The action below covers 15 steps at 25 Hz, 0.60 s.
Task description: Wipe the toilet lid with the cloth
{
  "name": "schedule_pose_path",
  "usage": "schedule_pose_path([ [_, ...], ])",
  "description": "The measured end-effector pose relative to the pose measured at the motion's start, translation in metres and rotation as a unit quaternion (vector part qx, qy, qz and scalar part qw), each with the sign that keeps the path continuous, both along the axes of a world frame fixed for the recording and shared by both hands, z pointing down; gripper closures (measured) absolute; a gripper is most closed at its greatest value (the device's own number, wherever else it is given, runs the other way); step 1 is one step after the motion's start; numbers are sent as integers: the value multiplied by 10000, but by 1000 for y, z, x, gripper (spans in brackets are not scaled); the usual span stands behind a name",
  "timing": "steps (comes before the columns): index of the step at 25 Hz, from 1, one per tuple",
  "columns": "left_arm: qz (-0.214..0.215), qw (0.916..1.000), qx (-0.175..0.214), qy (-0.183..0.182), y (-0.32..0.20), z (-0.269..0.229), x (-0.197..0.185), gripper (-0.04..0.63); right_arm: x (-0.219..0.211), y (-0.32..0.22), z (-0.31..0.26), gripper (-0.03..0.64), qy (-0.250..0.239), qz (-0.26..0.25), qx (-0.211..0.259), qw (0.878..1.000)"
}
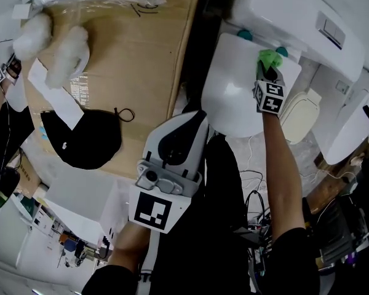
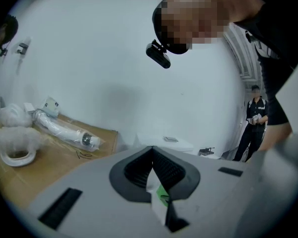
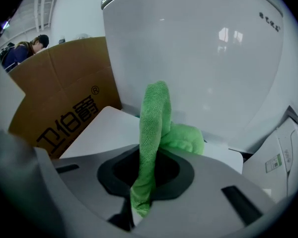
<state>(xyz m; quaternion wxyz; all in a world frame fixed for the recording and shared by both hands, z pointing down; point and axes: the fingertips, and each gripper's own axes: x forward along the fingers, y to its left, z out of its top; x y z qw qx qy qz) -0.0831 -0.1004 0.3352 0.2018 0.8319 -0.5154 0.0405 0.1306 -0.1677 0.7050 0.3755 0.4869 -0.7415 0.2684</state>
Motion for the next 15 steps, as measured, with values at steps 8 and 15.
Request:
schedule_pose_path([
  [8,-50,10000,-40,4,-7,5,-8,589,-35,-17,-1,566,58,-1059,16,9944],
  [15,-206,9998,-51,-6,-3,4,-12,589,-84,-15,2,566,610,-2767,-206,9588],
])
